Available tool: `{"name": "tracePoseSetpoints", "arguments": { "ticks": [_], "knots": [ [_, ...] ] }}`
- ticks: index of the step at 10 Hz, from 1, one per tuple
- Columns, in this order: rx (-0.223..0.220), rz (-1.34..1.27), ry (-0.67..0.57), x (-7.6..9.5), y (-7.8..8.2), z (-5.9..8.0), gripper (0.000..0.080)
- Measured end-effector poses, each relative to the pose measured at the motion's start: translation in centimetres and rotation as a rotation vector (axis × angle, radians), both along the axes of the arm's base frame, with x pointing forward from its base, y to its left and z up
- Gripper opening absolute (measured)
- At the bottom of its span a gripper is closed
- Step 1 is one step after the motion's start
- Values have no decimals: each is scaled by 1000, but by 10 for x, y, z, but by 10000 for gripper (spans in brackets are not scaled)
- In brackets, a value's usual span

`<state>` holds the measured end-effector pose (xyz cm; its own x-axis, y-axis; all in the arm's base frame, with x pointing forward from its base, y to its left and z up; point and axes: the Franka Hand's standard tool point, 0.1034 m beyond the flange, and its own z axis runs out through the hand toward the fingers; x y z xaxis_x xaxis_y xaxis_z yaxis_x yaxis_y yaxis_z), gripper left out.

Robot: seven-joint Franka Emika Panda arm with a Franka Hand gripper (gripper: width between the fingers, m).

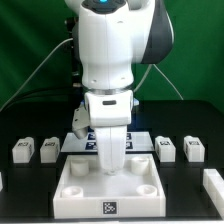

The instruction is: Assemble one leg

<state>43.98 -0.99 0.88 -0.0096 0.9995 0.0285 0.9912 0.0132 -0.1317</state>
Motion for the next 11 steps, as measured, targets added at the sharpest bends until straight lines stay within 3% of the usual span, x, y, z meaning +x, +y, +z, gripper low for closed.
{"name": "tracePoseSetpoints", "arguments": {
  "ticks": [1,2,3,11],
  "knots": [
    [0,-1,0,0,0,0,209],
    [0,-1,0,0,0,0,209],
    [0,-3,-5,1,-1,0,69],
    [0,-3,-25,8,0,3,69]
  ]
}}
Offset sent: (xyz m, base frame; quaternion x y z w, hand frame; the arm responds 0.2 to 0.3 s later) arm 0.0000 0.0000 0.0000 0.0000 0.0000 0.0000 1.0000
